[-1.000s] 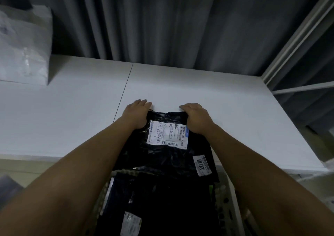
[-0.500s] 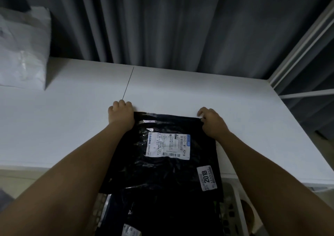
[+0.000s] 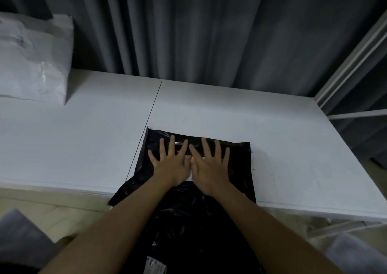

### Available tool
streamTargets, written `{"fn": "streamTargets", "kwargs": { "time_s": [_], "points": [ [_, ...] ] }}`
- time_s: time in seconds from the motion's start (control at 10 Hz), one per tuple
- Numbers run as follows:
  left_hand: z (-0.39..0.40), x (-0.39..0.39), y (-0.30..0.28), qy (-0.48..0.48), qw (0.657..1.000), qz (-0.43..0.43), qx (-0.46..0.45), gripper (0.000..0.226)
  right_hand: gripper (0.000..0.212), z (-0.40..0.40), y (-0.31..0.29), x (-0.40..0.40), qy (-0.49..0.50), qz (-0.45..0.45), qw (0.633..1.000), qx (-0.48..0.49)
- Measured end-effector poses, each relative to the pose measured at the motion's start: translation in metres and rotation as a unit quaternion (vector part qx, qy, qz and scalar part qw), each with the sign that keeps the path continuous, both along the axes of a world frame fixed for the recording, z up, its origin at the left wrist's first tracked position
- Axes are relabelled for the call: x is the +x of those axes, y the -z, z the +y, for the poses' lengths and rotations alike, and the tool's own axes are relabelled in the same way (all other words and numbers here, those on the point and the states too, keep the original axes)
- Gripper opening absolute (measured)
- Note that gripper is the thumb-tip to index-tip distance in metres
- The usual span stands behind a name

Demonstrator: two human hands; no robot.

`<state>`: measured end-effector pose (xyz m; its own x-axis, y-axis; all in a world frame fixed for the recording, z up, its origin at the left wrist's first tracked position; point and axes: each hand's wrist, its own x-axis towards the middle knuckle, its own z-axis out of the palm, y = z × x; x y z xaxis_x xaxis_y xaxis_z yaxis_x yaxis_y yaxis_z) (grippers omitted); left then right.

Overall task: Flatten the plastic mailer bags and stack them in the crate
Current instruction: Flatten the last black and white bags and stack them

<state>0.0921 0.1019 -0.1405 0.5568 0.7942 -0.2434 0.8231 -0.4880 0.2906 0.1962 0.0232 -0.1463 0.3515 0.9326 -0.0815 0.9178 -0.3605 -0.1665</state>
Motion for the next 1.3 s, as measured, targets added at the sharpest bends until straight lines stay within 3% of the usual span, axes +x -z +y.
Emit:
{"fn": "streamTargets", "kwargs": {
  "time_s": [0.1,0.2,0.6,0.9,1.0,1.1,1.3],
  "points": [
    [-0.001,-0.009,0.018,0.011,0.999,0.022,0.045,0.059,0.08,-0.004,0.016,0.002,0.012,-0.004,1.0,-0.028],
    [0.001,-0.01,0.022,0.001,0.999,0.02,0.047,0.062,0.065,-0.004,0.016,0.006,0.042,0.011,0.998,-0.047],
    [0.0,-0.009,0.021,-0.031,0.999,0.005,0.032,0.067,0.07,-0.032,0.014,0.052,0.132,0.018,0.988,-0.075],
    [0.028,-0.02,0.015,-0.173,0.981,0.062,0.069,0.073,0.068,-0.031,0.019,0.052,0.132,-0.003,0.989,-0.06],
    [0.023,-0.009,0.013,-0.038,0.99,-0.001,0.134,0.066,0.068,-0.03,0.019,0.052,0.13,-0.005,0.99,-0.06],
    [0.014,0.003,0.016,0.054,0.997,0.008,0.056,0.067,0.069,-0.03,0.016,0.052,0.128,-0.01,0.989,-0.068],
    [0.019,0.019,0.022,0.024,0.998,0.041,0.033,0.068,0.059,-0.014,-0.006,0.025,0.054,-0.063,0.996,0.01]
  ]
}}
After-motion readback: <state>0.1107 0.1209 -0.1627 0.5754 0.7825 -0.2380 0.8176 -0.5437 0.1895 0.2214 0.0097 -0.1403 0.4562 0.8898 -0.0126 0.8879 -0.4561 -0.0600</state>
